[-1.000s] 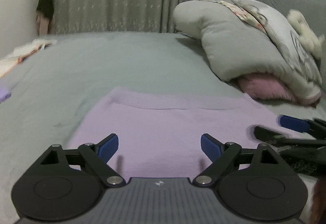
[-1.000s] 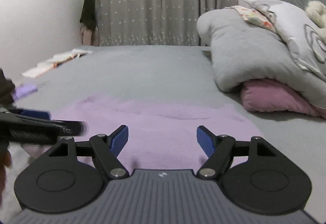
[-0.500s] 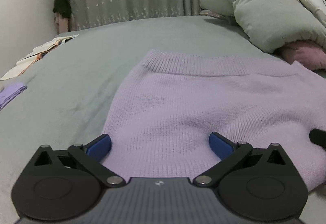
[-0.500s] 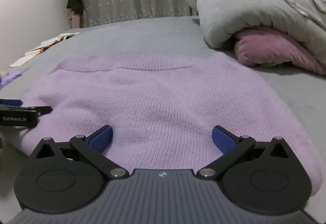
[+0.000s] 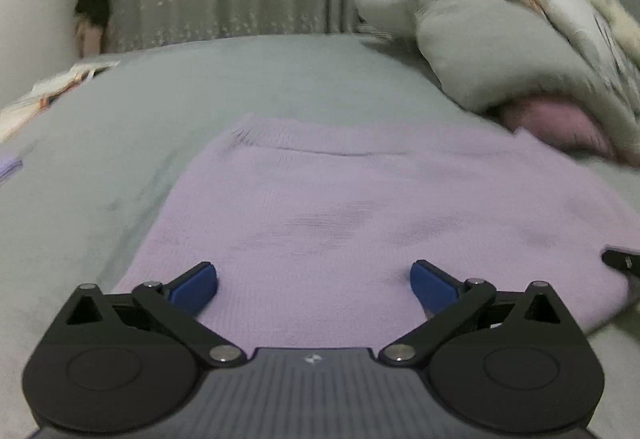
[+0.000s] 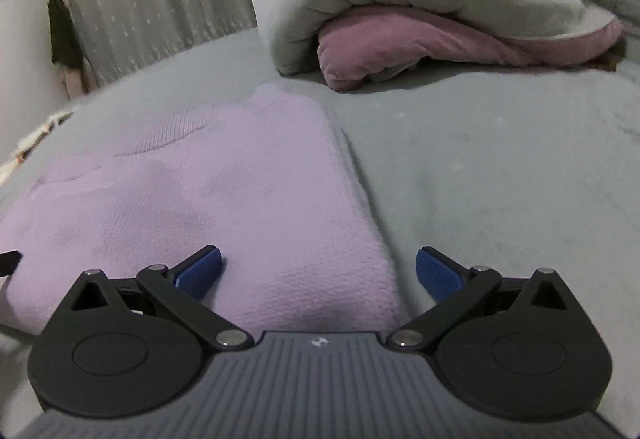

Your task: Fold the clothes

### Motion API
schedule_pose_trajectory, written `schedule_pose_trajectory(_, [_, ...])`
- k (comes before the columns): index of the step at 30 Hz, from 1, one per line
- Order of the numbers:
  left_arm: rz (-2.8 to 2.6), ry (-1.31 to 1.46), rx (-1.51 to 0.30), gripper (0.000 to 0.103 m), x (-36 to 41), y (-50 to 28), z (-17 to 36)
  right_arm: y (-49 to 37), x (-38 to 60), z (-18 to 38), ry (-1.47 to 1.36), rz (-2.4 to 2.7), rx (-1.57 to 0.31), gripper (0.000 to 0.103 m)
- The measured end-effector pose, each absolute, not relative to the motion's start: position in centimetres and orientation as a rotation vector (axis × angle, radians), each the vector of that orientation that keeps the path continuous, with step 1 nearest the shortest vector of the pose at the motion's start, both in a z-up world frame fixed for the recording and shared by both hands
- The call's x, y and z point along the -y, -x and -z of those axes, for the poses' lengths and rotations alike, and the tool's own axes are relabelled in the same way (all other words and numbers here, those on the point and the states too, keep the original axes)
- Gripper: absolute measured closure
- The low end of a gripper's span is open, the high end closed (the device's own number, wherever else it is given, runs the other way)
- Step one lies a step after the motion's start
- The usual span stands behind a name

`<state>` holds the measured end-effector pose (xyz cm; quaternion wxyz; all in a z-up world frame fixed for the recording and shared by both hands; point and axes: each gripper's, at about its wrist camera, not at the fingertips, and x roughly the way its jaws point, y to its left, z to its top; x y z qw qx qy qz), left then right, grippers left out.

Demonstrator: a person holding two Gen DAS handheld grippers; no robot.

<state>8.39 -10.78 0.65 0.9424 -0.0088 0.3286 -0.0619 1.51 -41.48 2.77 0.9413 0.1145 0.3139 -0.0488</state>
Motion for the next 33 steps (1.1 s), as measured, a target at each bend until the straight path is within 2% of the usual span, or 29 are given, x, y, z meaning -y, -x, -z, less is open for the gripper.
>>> schedule_pose_trajectory(4, [0.139, 0.038, -0.693, 0.000, 8.5, -8.4, -2.0, -1.4, 42.2, -1.5, -0.200, 0.085, -0.673, 0.000])
schedule_pose_trajectory(10, [-0.011, 0.084, -0.743, 0.001, 0.3, -5.8, -3.6, 1.8, 43.3, -5.0, -0.234, 0.175, -0.694, 0.000])
schedule_pose_trajectory(12, [0.035, 0.247, -0.787, 0.001, -3.9, -4.0, -3.8, 3.1, 43.6, -6.2, -0.285, 0.182, -0.701, 0.000])
schedule_pose_trajectory(15, [0.081, 0.400, -0.831, 0.001, -6.2, -2.5, -4.0, 3.8, 43.8, -6.6, -0.479, 0.089, -0.704, 0.000])
schedule_pose_trajectory(20, [0.180, 0.491, -0.862, 0.001, -3.7, -2.4, -4.0, 6.1, 45.0, -3.6, -0.894, -0.003, -0.694, 0.000])
schedule_pose_trajectory(23, [0.192, 0.538, -0.910, 0.001, -1.5, -3.0, -3.0, 6.9, 45.6, -1.3, -1.030, 0.000, -0.659, 0.000])
schedule_pose_trajectory(33, [0.063, 0.629, -0.837, 0.001, 2.2, -7.3, 0.0, 4.5, 45.4, -0.8, -1.010, -0.014, -0.562, 0.000])
